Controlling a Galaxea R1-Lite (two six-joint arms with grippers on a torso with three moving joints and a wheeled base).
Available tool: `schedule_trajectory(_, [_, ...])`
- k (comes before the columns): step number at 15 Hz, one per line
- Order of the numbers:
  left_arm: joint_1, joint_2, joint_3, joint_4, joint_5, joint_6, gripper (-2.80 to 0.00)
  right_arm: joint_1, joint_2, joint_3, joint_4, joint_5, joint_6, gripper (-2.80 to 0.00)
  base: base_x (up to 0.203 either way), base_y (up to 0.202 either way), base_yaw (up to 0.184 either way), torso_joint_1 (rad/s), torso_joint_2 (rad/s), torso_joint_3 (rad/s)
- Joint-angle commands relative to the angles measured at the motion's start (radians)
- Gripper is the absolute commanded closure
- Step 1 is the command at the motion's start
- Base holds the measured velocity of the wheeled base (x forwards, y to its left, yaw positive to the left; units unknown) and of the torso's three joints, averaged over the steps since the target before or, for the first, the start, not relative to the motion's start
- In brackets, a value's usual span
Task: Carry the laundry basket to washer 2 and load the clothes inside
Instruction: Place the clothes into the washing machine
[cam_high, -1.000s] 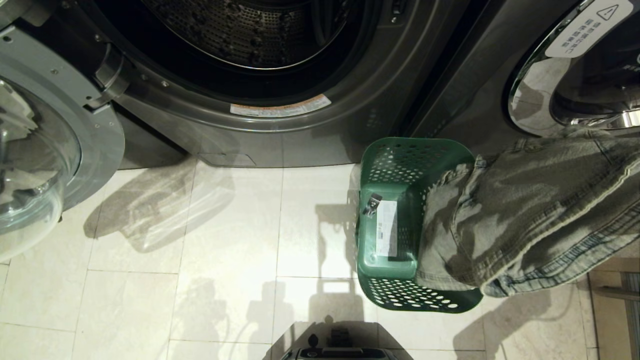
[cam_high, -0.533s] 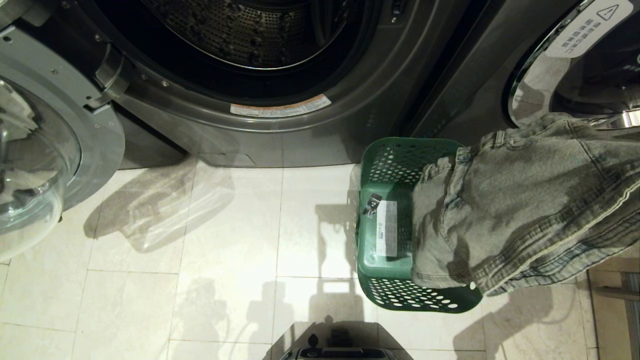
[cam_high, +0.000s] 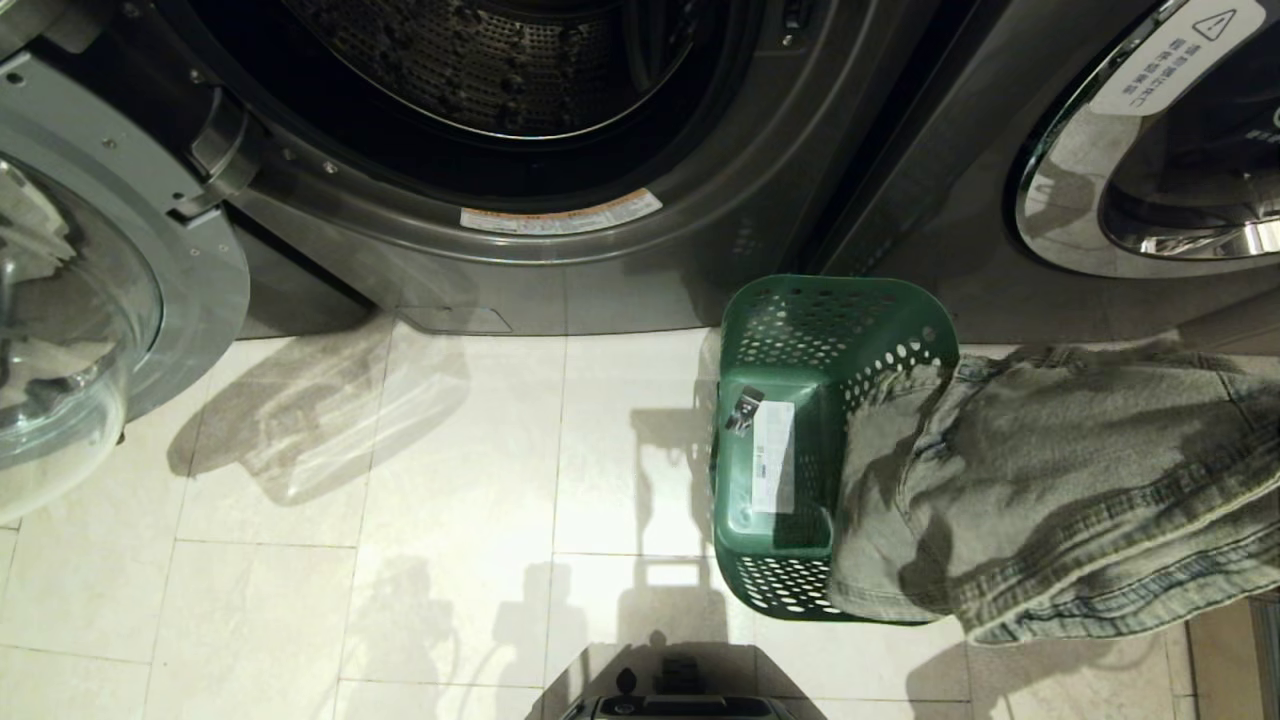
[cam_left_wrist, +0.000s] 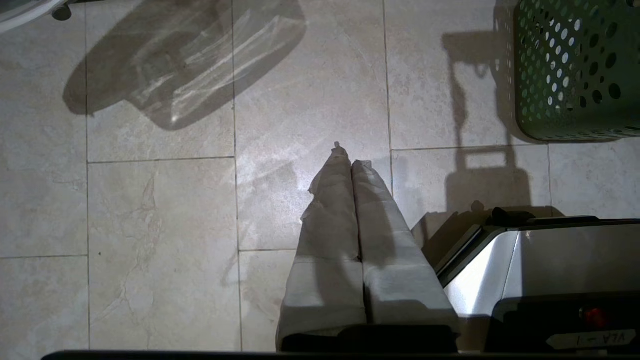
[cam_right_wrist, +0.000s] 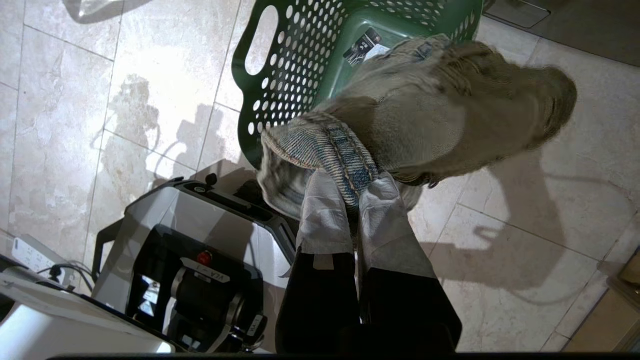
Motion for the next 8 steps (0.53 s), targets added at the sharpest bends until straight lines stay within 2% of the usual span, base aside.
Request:
schedule_trajectory(1, [-0.001,0.0,0.002,0.0,-0.001,0.0,0.0,0.0,-0.001,0.0,0.002,-0.001,0.001,0.0,0.0,0.0,0.0,0.0,0.0,0.0])
schedule_trajectory(5, [0.0,0.0,0.002,0.0,0.001,-0.001,0.0,0.0,-0.008,0.007,0.004,-0.001,0.002,0.0,0.0,0.017,-0.001,0.0,0.0,0.0])
schedule_trajectory(8, [0.001,0.0,0.002,0.0,0.001,-0.001,0.0,-0.001,-0.02,0.019,0.004,-0.003,-0.013,0.0,0.0,0.169,0.004,0.0,0.0,0.003])
